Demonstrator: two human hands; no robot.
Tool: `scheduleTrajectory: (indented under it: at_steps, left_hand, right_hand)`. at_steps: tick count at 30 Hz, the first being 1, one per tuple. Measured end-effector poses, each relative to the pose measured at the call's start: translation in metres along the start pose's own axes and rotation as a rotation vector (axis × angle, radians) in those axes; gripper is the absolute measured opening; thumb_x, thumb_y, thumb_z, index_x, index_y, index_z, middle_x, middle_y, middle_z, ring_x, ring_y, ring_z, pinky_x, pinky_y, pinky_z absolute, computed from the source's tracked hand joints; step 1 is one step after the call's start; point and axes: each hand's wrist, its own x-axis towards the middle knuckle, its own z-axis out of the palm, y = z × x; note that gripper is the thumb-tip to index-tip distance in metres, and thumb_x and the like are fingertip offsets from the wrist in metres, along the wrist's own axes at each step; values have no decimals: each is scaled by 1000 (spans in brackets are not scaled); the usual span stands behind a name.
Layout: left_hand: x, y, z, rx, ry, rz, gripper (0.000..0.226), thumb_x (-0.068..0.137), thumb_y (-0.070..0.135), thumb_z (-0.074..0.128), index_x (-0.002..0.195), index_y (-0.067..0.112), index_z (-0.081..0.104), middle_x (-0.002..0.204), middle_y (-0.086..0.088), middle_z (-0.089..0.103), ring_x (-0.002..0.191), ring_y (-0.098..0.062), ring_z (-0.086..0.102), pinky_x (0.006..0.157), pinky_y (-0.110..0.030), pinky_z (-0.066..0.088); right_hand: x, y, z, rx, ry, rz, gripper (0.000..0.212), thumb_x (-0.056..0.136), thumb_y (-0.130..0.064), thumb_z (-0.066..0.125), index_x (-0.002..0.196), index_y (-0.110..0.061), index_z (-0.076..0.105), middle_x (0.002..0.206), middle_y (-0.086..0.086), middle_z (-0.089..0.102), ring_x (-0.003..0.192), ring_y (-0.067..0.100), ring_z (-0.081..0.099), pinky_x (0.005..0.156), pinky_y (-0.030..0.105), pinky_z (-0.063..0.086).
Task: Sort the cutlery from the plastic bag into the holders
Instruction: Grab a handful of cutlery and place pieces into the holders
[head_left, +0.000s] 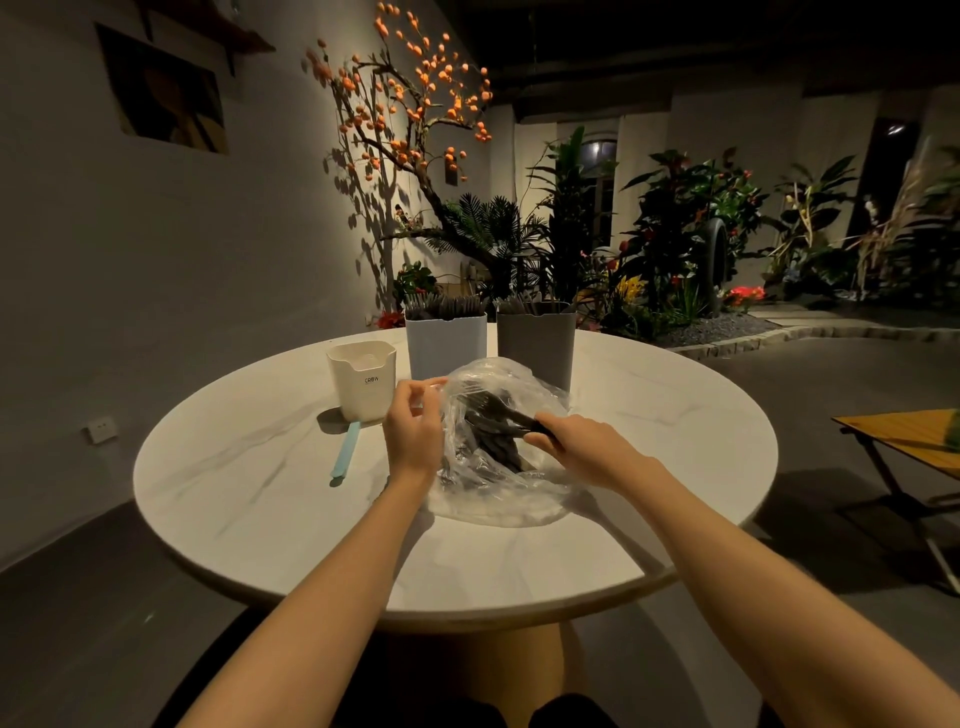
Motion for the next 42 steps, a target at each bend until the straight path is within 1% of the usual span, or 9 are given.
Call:
scheduleTrajectory:
  at_steps: [4,8,16,20,23,28,31,36,42]
  left_hand:
    - [1,3,-2,-99,83,-18,22,101,17,44,79,17,47,104,-3,71,96,-12,65,80,-26,53]
    - [3,2,1,-154,124,-46,23,104,21,38,82,23,44,107,-4,70,100,-18,66,81,-30,55]
    - [6,8,15,-174,86,-38,24,103,18,35,79,17,39,107,-4,72,91,-7,66,73,-12,46]
    - [12,10,24,-167,51,-59,24,105,19,33,82,18,42,84,-5,70,77,-11,64,68,-11,45]
    - [18,13,33,-195,7,-89,28,106,22,31,81,15,43,66,-3,56,59,-3,56,69,-16,47]
    - [32,20,49,-269,-65,-184,31,106,32,30,85,10,39,62,-3,36,51,-9,35,50,-19,37]
    - [40,22,56,-255,-97,-246,29,104,36,34,99,8,38,65,0,36,51,-7,32,45,-16,31]
    - [58,16,68,-176,-161,-292,34,100,38,47,118,9,46,72,2,46,57,-7,42,47,-17,37]
    - [70,7,82,-130,-181,-282,37,92,39,62,115,12,50,84,-3,53,66,-8,47,58,-22,42]
  right_hand:
    - [0,4,5,37,81,7,35,102,-43,33,107,-14,52,83,-1,54,71,19,52,62,28,40]
    - [1,5,7,100,128,26,35,102,-42,34,110,-14,54,83,-2,55,69,15,53,62,26,44]
    - [18,-1,4,250,215,58,34,103,-40,34,111,-12,52,81,-2,54,61,5,45,52,18,31]
    - [30,-3,2,247,224,49,34,102,-40,35,113,-12,51,82,-2,54,61,7,46,51,17,32]
    - [41,-3,0,219,252,63,35,102,-43,34,113,-13,49,74,-8,49,60,8,45,52,22,36]
    - [56,-2,-2,206,294,118,36,101,-45,33,109,-12,47,79,-2,54,62,14,52,53,27,43]
    - [65,0,-4,217,302,130,38,101,-46,32,108,-12,47,82,2,57,68,21,58,60,36,50]
    - [83,7,-4,236,307,129,35,101,-44,34,109,-13,47,82,0,56,66,17,55,55,27,42]
    - [100,14,-1,293,320,147,33,100,-45,38,109,-14,47,84,0,59,69,16,58,60,31,52]
